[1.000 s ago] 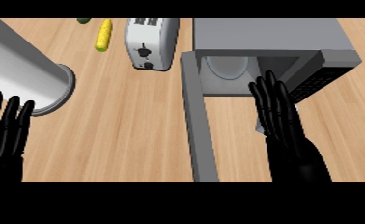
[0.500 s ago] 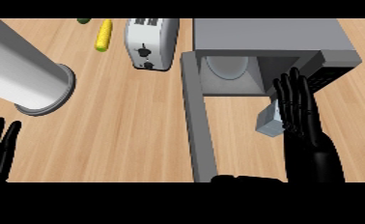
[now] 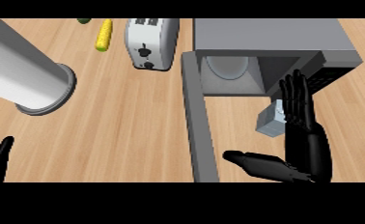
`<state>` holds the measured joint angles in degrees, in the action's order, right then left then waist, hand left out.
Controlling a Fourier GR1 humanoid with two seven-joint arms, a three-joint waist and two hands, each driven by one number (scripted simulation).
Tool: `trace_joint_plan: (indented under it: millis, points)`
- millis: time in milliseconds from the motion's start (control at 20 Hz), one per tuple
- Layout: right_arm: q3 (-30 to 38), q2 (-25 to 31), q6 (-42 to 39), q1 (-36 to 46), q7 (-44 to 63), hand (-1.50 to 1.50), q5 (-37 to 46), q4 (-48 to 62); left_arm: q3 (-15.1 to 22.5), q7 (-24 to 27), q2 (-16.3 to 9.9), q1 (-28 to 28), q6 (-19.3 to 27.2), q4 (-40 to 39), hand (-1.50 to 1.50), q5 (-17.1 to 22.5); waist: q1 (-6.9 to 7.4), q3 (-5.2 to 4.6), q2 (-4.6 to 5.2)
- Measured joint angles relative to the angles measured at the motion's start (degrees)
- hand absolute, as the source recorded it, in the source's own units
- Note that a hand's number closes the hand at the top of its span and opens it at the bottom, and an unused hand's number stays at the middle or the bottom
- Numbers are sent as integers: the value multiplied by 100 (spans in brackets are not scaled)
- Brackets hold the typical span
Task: Pick up the milk, place it into the microwave and close the microwave
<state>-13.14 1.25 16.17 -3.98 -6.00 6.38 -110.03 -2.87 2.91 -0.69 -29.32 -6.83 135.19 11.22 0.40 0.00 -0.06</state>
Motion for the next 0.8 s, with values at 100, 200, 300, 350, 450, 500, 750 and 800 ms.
trace_joint_plan:
  millis: [100,200,300,350,450,500,750,800]
  points:
    - [241,69,-96,-68,-233,-150,-187,216,-81,67,-5,-26,-77,-46,-150,45,-4,0,0]
    - [336,85,-139,-155,-413,-150,-242,399,-154,-4,-27,62,-102,-67,-150,74,-13,0,2]
    - [553,158,-258,-309,-723,-150,-429,611,-207,45,-19,-53,-201,-28,-150,124,-13,1,0]
    - [639,164,-283,-308,-813,-150,-484,728,-171,176,-1,-141,-241,-83,-150,100,-10,1,0]
    - [670,148,-265,-422,-899,-150,-460,762,-161,221,24,-207,-259,-74,-150,118,-13,1,-1]
    - [794,178,-302,-375,-992,-150,-529,914,-90,253,33,-329,-255,7,-150,106,-6,0,-1]
    - [1221,338,-606,-365,-1550,-150,-801,1581,-246,249,-28,-262,-304,-36,-150,205,-12,1,1]
    - [1296,344,-679,-340,-1744,-150,-851,1813,-271,238,-24,-250,-323,-38,-150,219,-11,1,2]
